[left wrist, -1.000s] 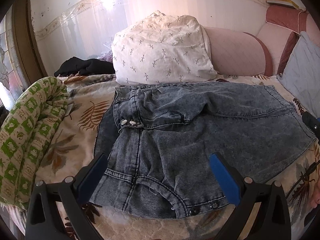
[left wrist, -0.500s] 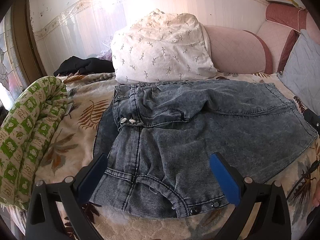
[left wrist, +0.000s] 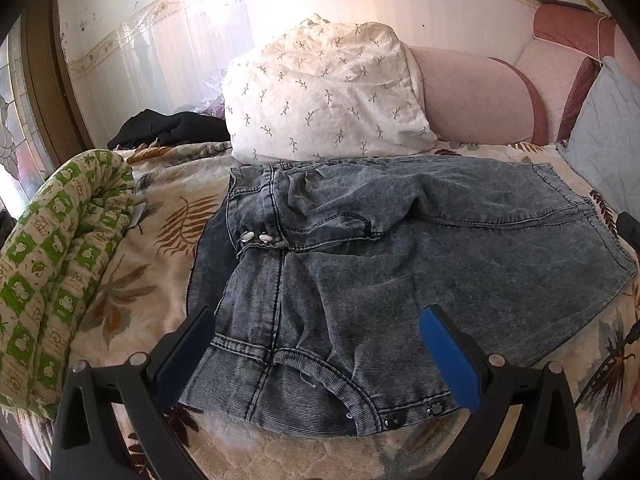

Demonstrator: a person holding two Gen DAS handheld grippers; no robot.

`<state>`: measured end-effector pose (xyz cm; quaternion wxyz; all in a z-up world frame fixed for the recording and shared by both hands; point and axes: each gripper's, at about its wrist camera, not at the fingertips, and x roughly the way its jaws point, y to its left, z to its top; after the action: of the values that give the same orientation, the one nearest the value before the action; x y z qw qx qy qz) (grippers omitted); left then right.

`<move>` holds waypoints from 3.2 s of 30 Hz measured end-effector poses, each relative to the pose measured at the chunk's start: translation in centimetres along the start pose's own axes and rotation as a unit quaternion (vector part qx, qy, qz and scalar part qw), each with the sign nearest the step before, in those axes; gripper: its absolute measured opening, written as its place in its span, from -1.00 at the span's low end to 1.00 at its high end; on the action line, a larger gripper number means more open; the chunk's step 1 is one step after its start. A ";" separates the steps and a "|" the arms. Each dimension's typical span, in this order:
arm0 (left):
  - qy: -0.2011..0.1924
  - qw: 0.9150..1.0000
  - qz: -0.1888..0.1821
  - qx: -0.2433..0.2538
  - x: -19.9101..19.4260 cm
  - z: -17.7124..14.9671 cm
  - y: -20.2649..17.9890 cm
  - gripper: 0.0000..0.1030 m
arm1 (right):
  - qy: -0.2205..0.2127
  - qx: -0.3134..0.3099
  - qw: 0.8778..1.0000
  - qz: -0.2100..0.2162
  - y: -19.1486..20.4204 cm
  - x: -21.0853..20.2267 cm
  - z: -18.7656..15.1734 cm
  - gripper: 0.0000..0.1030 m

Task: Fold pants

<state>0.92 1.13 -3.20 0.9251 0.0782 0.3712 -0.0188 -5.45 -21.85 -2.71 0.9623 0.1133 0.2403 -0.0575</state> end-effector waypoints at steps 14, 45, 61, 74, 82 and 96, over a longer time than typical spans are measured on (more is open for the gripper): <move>0.002 1.000 -0.001 0.000 0.1 -0.1 0.2 1.00 | 0.000 -0.001 1.000 0.001 0.1 -0.1 0.1 1.00; 0.084 0.987 0.027 -0.135 14.3 13.9 17.1 1.00 | 0.038 -0.002 0.999 -0.018 -7.3 6.2 10.7 1.00; 0.187 0.962 -0.096 -0.174 26.9 14.9 13.6 -0.64 | 0.079 0.043 0.993 -0.074 -12.7 16.6 14.3 1.00; 0.142 0.970 -0.120 -0.155 24.7 15.5 12.8 -0.90 | 0.208 0.135 0.968 -0.050 -18.7 27.5 16.7 0.70; 0.149 0.973 -0.111 -0.139 24.5 15.3 12.6 -0.90 | 0.276 0.116 0.951 -0.080 -18.7 32.1 13.5 0.42; 0.145 0.969 -0.115 -0.160 25.0 15.0 13.7 -0.91 | 0.196 0.111 0.973 -0.046 -15.8 27.7 16.7 -0.70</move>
<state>30.56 12.88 -7.94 0.8533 -0.1128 0.5063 -0.0541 23.78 -42.79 -4.60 0.8741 0.2176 0.4215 -0.1051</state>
